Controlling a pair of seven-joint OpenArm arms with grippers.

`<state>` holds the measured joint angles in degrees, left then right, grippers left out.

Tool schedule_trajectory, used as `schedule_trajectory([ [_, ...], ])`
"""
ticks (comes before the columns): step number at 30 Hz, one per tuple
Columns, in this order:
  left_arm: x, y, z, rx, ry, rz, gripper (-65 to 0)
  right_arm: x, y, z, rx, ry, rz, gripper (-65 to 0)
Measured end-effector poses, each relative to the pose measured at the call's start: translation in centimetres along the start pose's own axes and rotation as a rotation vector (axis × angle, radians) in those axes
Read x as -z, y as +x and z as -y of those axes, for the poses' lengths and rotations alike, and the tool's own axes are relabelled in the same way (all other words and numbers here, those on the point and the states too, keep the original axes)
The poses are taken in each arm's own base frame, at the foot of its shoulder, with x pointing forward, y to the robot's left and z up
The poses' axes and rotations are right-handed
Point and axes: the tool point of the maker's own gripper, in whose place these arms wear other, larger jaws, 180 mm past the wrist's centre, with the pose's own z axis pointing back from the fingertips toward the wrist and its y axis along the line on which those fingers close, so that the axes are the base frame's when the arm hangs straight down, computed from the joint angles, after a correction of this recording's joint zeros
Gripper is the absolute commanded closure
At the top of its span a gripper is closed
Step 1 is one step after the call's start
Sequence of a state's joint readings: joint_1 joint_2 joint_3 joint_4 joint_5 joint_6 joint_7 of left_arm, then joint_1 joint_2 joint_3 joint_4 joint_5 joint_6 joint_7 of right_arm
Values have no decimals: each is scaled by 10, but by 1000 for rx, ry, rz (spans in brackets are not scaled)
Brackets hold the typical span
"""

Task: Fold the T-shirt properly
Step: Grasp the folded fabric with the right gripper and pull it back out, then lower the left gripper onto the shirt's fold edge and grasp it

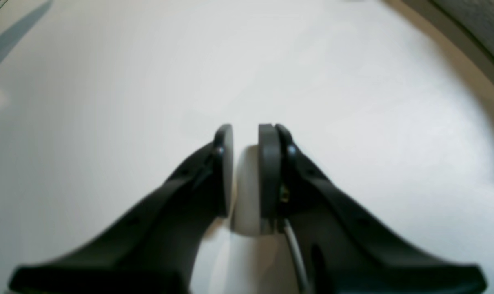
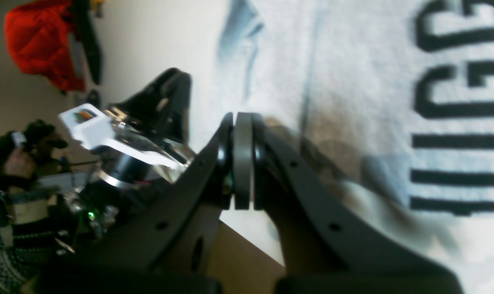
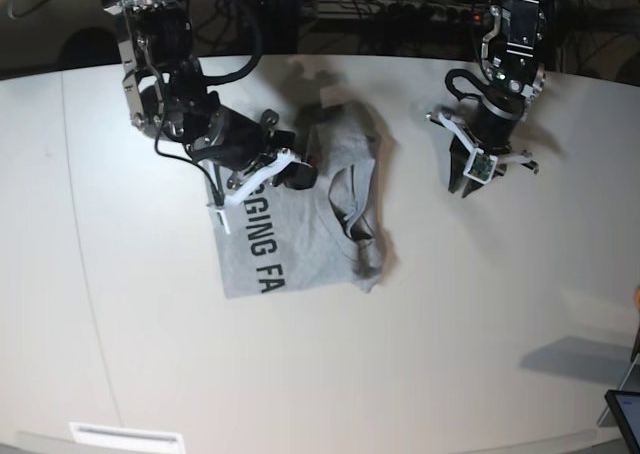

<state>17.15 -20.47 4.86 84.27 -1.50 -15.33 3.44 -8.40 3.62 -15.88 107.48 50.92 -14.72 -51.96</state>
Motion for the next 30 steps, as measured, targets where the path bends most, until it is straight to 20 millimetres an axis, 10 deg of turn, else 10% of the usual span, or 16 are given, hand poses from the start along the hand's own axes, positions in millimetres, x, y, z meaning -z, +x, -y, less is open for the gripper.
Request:
schedule_trajectory([
  [15, 3, 3, -1, 3, 1, 1, -107, 18, -9, 23, 76, -75, -90, -3],
  [30, 22, 23, 22, -32, -23, 37, -109, 38, -15, -15, 67, 8, -123, -1],
])
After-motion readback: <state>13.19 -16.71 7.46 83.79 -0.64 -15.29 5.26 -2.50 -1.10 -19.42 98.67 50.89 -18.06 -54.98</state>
